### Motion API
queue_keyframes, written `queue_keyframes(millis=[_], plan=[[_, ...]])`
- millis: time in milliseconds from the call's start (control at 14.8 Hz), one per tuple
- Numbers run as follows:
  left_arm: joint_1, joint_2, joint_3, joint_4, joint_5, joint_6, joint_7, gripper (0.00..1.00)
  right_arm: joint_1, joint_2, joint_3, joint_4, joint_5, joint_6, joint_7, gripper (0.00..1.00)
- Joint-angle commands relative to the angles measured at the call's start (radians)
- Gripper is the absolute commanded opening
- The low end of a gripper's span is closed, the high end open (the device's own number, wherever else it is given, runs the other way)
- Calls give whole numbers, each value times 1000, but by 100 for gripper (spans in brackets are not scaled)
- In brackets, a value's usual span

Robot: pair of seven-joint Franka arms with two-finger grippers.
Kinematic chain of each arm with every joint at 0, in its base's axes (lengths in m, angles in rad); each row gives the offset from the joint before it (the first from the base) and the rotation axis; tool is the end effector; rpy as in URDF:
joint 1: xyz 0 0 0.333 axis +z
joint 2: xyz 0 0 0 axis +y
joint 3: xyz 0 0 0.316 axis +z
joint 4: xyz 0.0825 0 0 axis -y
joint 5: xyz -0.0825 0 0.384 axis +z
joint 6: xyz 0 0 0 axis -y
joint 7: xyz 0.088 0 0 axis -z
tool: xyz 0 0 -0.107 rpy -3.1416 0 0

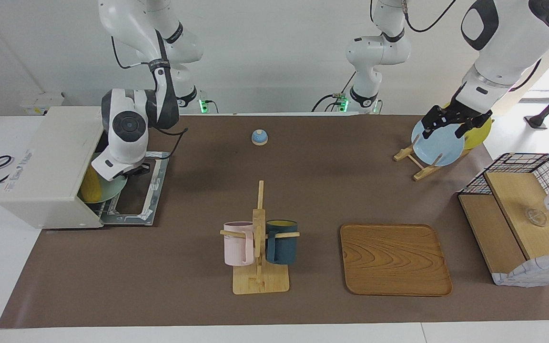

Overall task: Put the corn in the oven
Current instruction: 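Push the plate into the oven and open the right gripper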

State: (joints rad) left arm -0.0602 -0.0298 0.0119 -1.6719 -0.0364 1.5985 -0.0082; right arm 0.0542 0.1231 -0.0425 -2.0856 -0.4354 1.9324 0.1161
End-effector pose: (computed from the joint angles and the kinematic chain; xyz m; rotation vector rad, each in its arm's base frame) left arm 0.5444 -0.0300 0.5956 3.1048 -0.0595 -0.0693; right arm 0.5379 -0.0225 0.3525 2.7129 0.1474 -0.3413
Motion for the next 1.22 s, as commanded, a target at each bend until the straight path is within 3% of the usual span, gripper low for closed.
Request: queue_keyframes(millis=[0,135,338,609,676,744,811,879,1149], plan=[[8,-12,-7,0,23,-14,5,100,-17,-29,10,-41,52,26,-6,22],[8,-13,-7,0,23,-14,5,100,-17,-28,10,-36,52,25,-7,44],[8,-13,-6,0,23,-14,5,100,-13,-36,13,-11,85,7,-29,64],[8,-13,-7,0,23,-14,5,100,4,-40,19,58,135,-75,-58,65],[8,-13,-7,0,23,-14,5,100,18,-39,19,70,165,-90,-53,63],[8,-13,-6,0,23,-14,5,100,39,-37,18,71,197,-83,-47,44],[8,-12,-7,0,23,-14,5,100,45,-37,19,62,217,-66,-32,10],[8,-12,-7,0,23,-14,5,100,56,-40,21,52,231,-40,3,0],[8,-12,-6,0,23,-14,5,100,125,-43,21,-59,234,115,118,0]])
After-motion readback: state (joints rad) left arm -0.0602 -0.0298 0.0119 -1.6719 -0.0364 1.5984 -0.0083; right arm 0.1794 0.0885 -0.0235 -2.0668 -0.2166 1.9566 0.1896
